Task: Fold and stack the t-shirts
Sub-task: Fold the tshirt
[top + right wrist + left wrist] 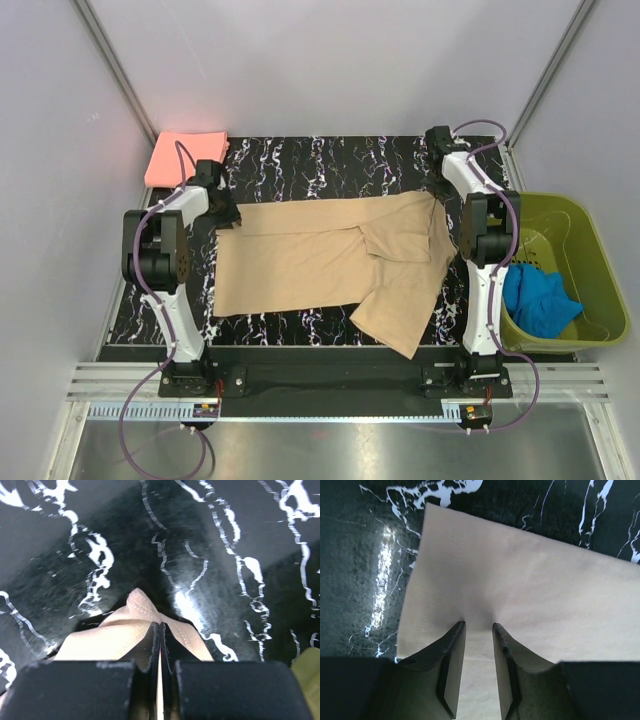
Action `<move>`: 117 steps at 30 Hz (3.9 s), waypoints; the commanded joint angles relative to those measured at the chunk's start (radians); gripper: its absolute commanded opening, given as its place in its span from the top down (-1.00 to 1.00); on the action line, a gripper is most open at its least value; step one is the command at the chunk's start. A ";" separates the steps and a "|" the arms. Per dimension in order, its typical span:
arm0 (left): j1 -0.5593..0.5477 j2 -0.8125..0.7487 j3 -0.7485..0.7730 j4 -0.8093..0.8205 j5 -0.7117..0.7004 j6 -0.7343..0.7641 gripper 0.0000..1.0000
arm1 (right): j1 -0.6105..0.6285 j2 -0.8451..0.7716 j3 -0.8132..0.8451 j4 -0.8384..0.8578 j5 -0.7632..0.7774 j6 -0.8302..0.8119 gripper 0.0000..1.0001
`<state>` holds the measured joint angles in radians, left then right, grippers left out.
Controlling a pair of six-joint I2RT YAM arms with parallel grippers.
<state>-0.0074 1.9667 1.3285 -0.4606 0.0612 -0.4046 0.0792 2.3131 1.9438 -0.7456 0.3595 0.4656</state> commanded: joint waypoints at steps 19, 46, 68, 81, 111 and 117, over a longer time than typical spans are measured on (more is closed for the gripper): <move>0.055 0.132 0.193 -0.124 -0.145 0.006 0.34 | 0.017 0.207 0.374 -0.020 -0.120 0.074 1.00; 0.046 -0.583 -0.265 -0.326 -0.176 -0.172 0.04 | 0.290 -0.386 -0.055 -0.230 -0.323 -0.022 -0.35; 0.188 -0.683 -0.680 -0.254 -0.006 -0.370 0.06 | 0.330 -0.897 -0.648 -0.201 -0.406 0.036 -0.36; 0.213 -0.601 -0.710 -0.204 -0.006 -0.388 0.69 | 0.330 -0.905 -0.657 -0.209 -0.404 0.042 -0.36; 0.307 -0.706 -0.689 -0.263 -0.130 -0.362 1.00 | 0.277 -0.842 -1.112 -0.114 -0.264 0.252 0.05; 0.308 -0.704 -0.684 -0.263 -0.127 -0.361 1.00 | 0.258 -0.808 -1.144 -0.078 -0.304 0.252 0.01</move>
<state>0.2920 1.2835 0.6426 -0.7399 -0.0456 -0.7609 0.3443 1.4940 0.8154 -0.8692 0.0685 0.7013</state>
